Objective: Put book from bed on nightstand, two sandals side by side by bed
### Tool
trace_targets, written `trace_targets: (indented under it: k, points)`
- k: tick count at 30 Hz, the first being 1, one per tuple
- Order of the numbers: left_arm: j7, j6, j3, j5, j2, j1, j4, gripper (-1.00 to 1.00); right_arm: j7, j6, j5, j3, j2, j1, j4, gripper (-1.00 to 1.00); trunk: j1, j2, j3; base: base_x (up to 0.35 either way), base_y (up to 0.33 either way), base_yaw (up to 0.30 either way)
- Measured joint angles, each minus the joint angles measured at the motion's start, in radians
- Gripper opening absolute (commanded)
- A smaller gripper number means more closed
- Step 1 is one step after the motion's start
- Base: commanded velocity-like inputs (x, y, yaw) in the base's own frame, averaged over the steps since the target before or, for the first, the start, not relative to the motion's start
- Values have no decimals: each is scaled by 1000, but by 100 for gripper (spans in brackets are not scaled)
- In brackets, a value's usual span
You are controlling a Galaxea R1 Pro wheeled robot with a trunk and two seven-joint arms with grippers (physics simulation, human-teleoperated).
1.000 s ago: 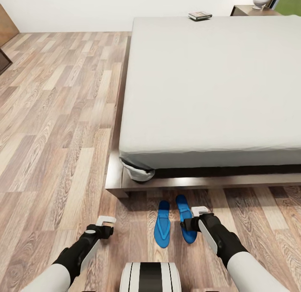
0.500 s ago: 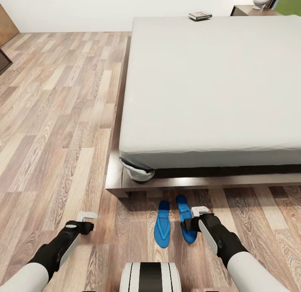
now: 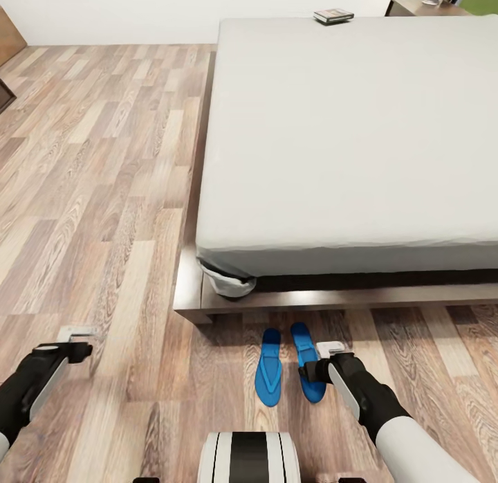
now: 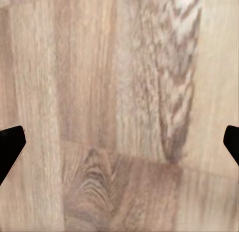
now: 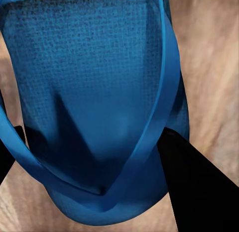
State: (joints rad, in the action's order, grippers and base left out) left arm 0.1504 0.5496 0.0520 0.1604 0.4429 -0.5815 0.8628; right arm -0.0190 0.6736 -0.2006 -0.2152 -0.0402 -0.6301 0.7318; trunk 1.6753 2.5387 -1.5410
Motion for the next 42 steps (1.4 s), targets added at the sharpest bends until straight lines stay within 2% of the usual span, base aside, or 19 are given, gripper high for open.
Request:
trace_targets:
  k: [4, 8, 10, 13, 17, 25, 31, 42]
  points:
    - [-1, 33, -19, -1, 6, 0, 59, 100, 0, 0, 0, 0, 0, 0, 0, -100, 1, 0, -8, 0, 0, 0]
    - [-2, 78, -25, -1, 25, 0, 104, 100, 0, -17, 1, 0, -1, 0, 0, -100, 3, 1, -23, 0, 0, 0]
    - [-2, 87, -26, -1, 31, 0, 113, 100, 0, -31, 1, 1, -1, 0, 0, -100, 3, 1, -23, 0, 0, 0]
    - [-2, 93, -27, -1, 35, 0, 119, 100, 0, -41, 0, 1, -2, -9, -1, -100, 3, 1, -23, 0, 0, 0]
    - [-2, 96, -28, 0, 37, 0, 121, 100, 0, -46, 0, 2, -4, -22, -17, -100, 5, 2, -39, 0, 0, 0]
    - [-2, 97, -27, -1, 38, 0, 122, 100, 6, -53, 0, 0, -7, -31, -26, -100, 5, 2, -39, 0, 0, 0]
    - [-2, 97, -28, -1, 38, 0, 122, 100, 13, -113, -1, 0, -8, -32, -29, -100, 5, 2, -39, 0, 0, 0]
    - [-2, 97, -27, 0, 38, 1, 122, 100, 13, -135, -2, 0, -3, -32, -31, -100, 8, 4, -70, 0, 0, 0]
